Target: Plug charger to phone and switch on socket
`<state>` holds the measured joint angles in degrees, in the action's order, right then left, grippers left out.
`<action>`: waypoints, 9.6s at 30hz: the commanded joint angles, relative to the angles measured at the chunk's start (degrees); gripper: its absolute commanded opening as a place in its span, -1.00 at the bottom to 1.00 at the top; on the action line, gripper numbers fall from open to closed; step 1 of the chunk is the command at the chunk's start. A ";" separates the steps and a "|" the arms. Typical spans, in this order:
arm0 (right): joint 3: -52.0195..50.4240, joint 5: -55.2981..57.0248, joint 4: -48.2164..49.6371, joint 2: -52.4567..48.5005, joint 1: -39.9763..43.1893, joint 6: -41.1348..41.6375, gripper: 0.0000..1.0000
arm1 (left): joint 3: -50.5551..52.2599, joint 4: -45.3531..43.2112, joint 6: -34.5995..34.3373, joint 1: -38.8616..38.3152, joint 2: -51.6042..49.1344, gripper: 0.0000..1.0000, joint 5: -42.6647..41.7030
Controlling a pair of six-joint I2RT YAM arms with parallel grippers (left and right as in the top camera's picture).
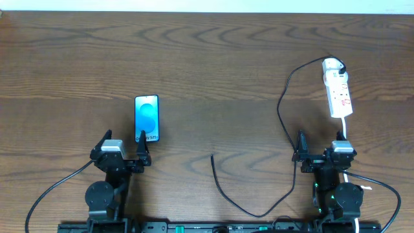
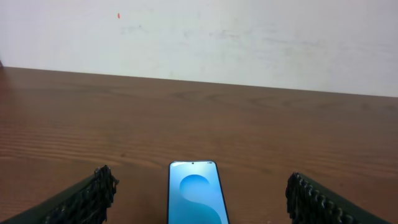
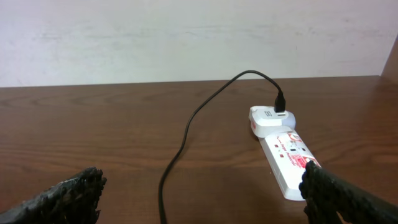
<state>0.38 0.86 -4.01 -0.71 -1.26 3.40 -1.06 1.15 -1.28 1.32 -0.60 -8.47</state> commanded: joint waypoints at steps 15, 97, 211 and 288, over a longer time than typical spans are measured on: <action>-0.07 -0.11 -0.26 0.42 -0.33 -0.68 0.98 | 0.83 2.21 0.13 -0.22 0.33 0.80 -1.33; -0.07 -0.11 -0.26 0.42 -0.33 -0.68 0.99 | -1.53 1.42 0.20 -0.22 0.31 0.79 -1.38; -0.07 -0.11 -0.26 0.42 -0.33 -0.68 0.99 | -74.82 53.72 -1.18 -0.57 -89.66 0.96 -0.90; -0.07 -0.11 -0.26 0.42 -0.33 -0.68 0.99 | -71.52 42.84 -4.00 -3.93 -108.63 0.96 5.95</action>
<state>0.38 0.84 -4.03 -0.69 -1.26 3.40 -73.52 43.97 -4.56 -2.48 -108.44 -3.60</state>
